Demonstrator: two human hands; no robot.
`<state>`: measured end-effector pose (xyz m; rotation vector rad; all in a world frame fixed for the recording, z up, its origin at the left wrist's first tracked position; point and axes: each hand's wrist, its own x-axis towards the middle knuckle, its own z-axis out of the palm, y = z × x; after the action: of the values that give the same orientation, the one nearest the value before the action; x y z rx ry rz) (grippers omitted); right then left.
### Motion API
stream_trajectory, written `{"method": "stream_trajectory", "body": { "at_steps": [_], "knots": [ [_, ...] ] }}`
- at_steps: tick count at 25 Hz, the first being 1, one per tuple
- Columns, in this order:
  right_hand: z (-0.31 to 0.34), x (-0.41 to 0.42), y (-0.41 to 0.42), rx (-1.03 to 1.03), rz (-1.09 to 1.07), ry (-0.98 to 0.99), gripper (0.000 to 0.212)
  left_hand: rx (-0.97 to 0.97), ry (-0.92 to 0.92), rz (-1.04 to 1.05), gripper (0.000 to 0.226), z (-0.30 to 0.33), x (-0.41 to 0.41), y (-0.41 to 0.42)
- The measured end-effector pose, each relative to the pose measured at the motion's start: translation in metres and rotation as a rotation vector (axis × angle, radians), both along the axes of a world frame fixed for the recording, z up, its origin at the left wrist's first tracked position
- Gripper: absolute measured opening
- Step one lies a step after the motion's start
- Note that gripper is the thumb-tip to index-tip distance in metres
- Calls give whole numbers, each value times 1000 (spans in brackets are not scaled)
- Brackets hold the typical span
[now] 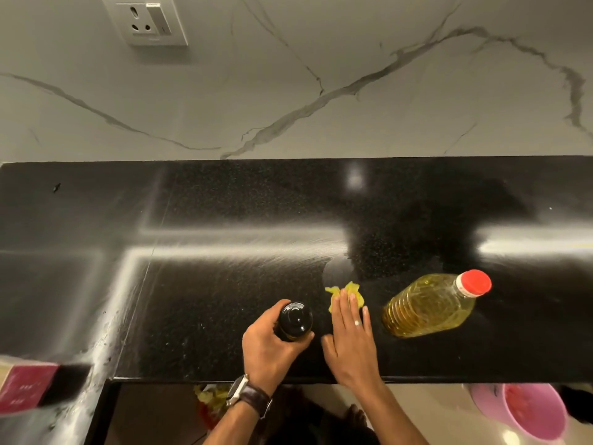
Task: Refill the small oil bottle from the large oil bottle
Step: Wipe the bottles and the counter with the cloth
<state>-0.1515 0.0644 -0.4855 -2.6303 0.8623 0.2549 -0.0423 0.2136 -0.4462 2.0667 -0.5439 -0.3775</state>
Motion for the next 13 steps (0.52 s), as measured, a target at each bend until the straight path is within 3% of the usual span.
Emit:
{"method": "stream_trajectory", "body": {
  "at_steps": [5, 10, 13],
  "knots": [
    [0, 36, -3, 44, 126, -35, 86, -95, -47, -30, 52, 5, 13, -4],
    [-12, -47, 48, 94, 350, -37, 100, -108, -34, 56, 50, 8, 69, -20],
    [-14, -70, 40, 27, 256, -13, 101, -106, -35, 110, 52, 3, 100, -40]
  ]
}}
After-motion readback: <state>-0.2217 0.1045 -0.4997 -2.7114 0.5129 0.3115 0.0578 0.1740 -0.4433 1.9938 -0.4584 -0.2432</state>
